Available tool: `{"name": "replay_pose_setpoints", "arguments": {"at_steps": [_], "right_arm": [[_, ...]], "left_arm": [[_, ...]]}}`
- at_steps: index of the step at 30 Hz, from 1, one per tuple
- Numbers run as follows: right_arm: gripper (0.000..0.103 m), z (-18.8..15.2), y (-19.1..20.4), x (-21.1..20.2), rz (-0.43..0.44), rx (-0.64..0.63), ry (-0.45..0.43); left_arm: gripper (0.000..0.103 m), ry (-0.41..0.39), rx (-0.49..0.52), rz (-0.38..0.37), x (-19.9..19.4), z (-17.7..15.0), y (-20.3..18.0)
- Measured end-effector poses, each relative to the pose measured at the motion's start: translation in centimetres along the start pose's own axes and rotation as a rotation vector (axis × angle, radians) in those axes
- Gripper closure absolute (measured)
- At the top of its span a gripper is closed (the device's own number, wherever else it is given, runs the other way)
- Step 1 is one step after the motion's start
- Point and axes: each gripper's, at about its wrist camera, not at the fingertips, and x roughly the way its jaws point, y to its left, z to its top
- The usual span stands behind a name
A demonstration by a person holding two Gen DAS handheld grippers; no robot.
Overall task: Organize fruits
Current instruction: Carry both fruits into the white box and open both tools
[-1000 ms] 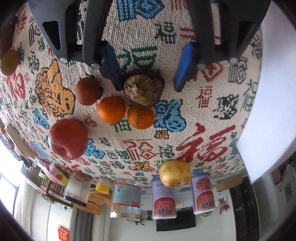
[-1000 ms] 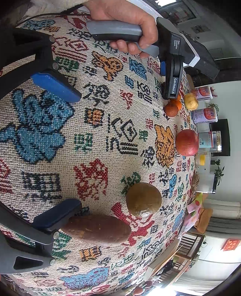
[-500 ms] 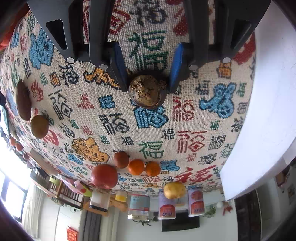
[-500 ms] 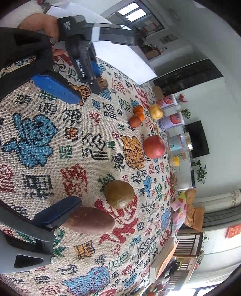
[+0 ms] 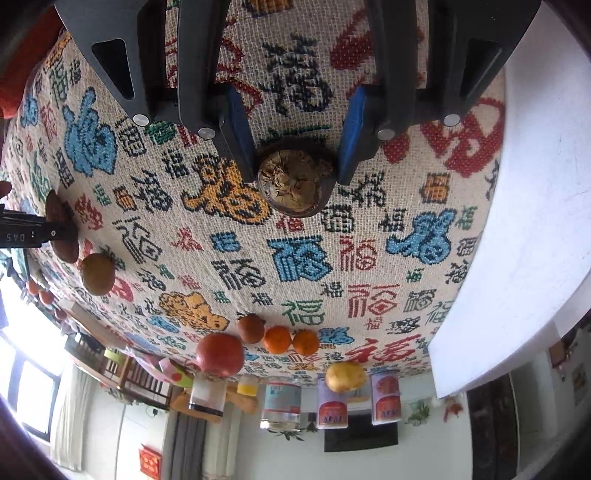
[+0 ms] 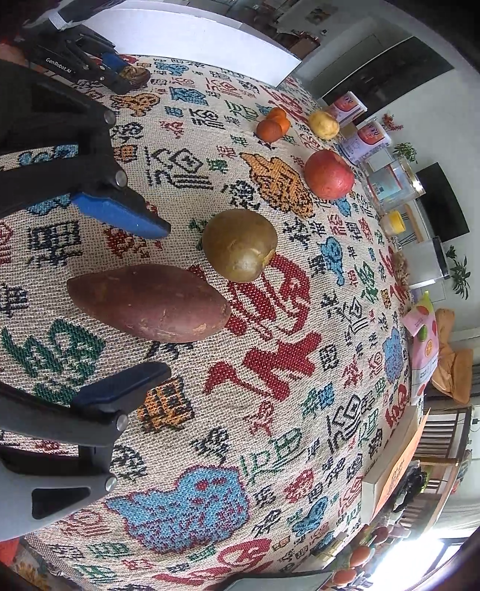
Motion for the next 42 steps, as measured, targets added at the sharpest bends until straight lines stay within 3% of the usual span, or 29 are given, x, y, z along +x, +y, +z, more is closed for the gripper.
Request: {"name": "replay_pose_setpoints", "arguments": {"at_steps": [3, 6, 12, 15, 20, 23, 27, 29, 32, 37, 40, 42], "right_arm": [[0.062, -0.5, -0.8, -0.1, 0.019, 0.017, 0.001], [0.062, -1.8, -3.4, -1.2, 0.267, 0.163, 0.0], [0.062, -4.5, -5.6, -1.3, 0.559, 0.36, 0.081], [0.062, -4.6, -3.6, -2.1, 0.621, 0.345, 0.095], [0.062, -3.5, 6.2, -4.7, 0.695, 0.141, 0.106], [0.062, -4.0, 14.0, -6.5, 0.756, -0.029, 0.123], [0.062, -5.7, 24.6, -8.7, 0.82, -0.268, 0.147], [0.062, -6.9, 29.4, -9.7, 0.832, -0.395, 0.137], [0.062, -9.4, 35.5, -10.4, 0.83, -0.584, 0.12], [0.062, -12.9, 42.0, -8.1, 0.73, -0.807, 0.115], [0.062, -14.0, 43.1, -5.8, 0.687, -0.863, 0.139], [0.061, -14.4, 43.1, -5.5, 0.68, -0.882, 0.121]], "left_arm": [[0.059, 0.012, -0.034, -0.041, -1.0, -0.4, 0.4], [0.059, 0.012, -0.052, -0.095, -2.3, -0.8, 0.4], [0.059, 0.011, -0.142, -0.203, -5.2, -0.3, 0.1], [0.059, -0.023, -0.187, -0.244, -8.2, 0.6, 0.8], [0.059, -0.088, -0.273, -0.251, -14.4, 1.5, 4.9], [0.059, -0.126, -0.323, -0.183, -17.5, 1.3, 9.0], [0.059, -0.151, -0.419, -0.014, -19.6, 0.3, 15.8], [0.059, -0.123, -0.457, 0.085, -19.2, -0.6, 18.8], [0.059, -0.072, -0.501, 0.164, -17.9, -2.1, 21.8], [0.058, -0.039, -0.523, 0.25, -16.6, -3.2, 23.5], [0.057, -0.044, -0.535, 0.29, -16.4, -3.5, 23.8], [0.053, -0.073, -0.53, 0.357, -17.0, -3.3, 23.6]]}}
